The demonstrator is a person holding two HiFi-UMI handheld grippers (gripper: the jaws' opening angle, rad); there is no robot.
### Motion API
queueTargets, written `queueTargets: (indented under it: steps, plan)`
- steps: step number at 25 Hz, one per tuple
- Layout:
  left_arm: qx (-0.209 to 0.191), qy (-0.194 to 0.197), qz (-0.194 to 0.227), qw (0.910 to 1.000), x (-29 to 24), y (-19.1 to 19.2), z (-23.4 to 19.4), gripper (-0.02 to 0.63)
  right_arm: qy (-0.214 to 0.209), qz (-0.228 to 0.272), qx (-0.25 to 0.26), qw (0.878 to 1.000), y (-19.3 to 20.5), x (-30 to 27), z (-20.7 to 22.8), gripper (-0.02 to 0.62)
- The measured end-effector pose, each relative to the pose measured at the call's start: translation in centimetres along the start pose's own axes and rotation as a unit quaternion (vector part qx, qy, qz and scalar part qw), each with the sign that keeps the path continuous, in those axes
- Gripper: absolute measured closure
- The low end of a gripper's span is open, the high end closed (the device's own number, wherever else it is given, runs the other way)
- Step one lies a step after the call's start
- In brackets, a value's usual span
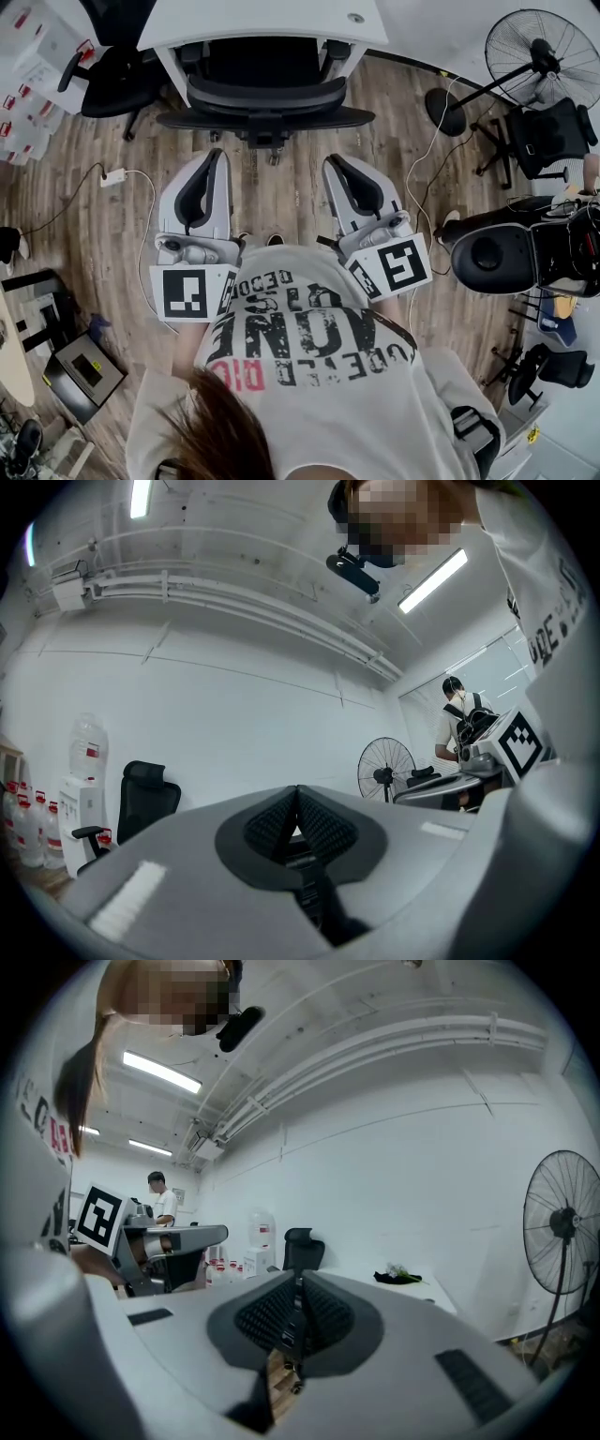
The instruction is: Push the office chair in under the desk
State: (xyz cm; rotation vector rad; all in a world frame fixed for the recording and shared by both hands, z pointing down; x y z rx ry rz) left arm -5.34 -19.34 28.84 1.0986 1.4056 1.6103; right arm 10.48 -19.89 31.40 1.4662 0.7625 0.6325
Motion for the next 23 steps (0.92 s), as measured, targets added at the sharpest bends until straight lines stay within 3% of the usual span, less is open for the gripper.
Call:
queueTargets:
  steps: [23]
  plan:
    - [0.0, 0.008, -0.007, 0.9999, -1.2, 0.4, -0.5, 0.594, 0.003, -0.007, 0.0, 1.0, 0.2, -1.1, 1.1, 0.563]
Point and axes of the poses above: the fingertips, and each gripper's own axes: x backward along the fingers, z to its right, y out of its underside, the point moved 2 cm from there along x, backward along the fingers
